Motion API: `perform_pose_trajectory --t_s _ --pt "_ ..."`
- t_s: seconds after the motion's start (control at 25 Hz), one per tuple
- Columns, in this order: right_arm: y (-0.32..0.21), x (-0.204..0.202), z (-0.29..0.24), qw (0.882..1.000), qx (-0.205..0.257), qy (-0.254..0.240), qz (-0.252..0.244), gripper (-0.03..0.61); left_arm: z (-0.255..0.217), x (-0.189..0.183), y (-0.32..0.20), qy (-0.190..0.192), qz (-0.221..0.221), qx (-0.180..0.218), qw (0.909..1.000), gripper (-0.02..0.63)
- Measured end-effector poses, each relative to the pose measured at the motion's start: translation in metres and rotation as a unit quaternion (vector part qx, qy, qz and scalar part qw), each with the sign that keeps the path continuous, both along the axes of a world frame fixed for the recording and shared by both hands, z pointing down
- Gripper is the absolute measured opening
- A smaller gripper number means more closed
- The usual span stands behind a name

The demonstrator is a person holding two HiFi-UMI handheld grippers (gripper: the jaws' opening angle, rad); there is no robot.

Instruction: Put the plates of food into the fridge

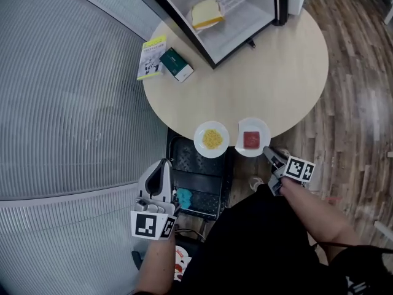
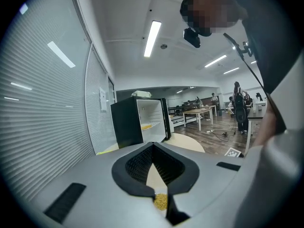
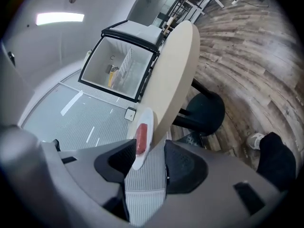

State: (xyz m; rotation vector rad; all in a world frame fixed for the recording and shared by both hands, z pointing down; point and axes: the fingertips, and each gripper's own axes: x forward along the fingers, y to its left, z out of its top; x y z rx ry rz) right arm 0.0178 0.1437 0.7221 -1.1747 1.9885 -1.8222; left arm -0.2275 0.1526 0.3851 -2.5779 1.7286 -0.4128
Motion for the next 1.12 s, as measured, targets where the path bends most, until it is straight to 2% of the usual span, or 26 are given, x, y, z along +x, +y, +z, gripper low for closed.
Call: perform_pose_trajectory --t_s 0.12,0.16,0.24,0.4,0.56,0.8,1.0,1.12 --pt "-0.004 -0.010 0.002 1.000 -0.001 -0.015 0.000 0.195 0.004 -0.006 0.001 -0.002 -0.006 -0.006 1.0000 0.005" --pt "-0.004 -0.012 0.004 1.000 -0.005 -0.016 0.001 0.178 0.006 -0.008 0.000 -0.003 -0.007 -0.009 0.9999 0.005" --pt "-0.006 -0.014 0.007 1.000 -0.008 -0.018 0.004 0.104 0.007 -0.009 -0.001 -0.008 -0.006 -0.010 0.9999 0.005" --pt "-0.010 -0.019 0.004 0.999 -0.005 -0.044 0.011 0.044 0.008 -0.008 -0.004 -0.014 0.001 -0.007 0.9999 0.005" --pt "-0.009 -0.017 -0.002 0.997 -0.020 -0.072 0.023 0.021 0.004 -0.006 -0.008 -0.010 0.011 -0.007 0.9999 0.005" --pt "-0.007 -0.017 -0.018 0.993 -0.030 -0.105 0.032 0.020 0.000 -0.009 -0.012 -0.002 0.016 0.001 0.9999 0.005" --pt "-0.017 -0.002 -0.032 0.993 0.004 -0.113 0.031 0.021 0.004 -0.009 -0.019 0.014 0.009 0.000 0.9999 0.005" --pt "-0.029 0.003 -0.049 0.989 0.019 -0.141 0.037 0.021 0.001 -0.004 -0.027 0.016 0.015 0.006 0.9997 0.005"
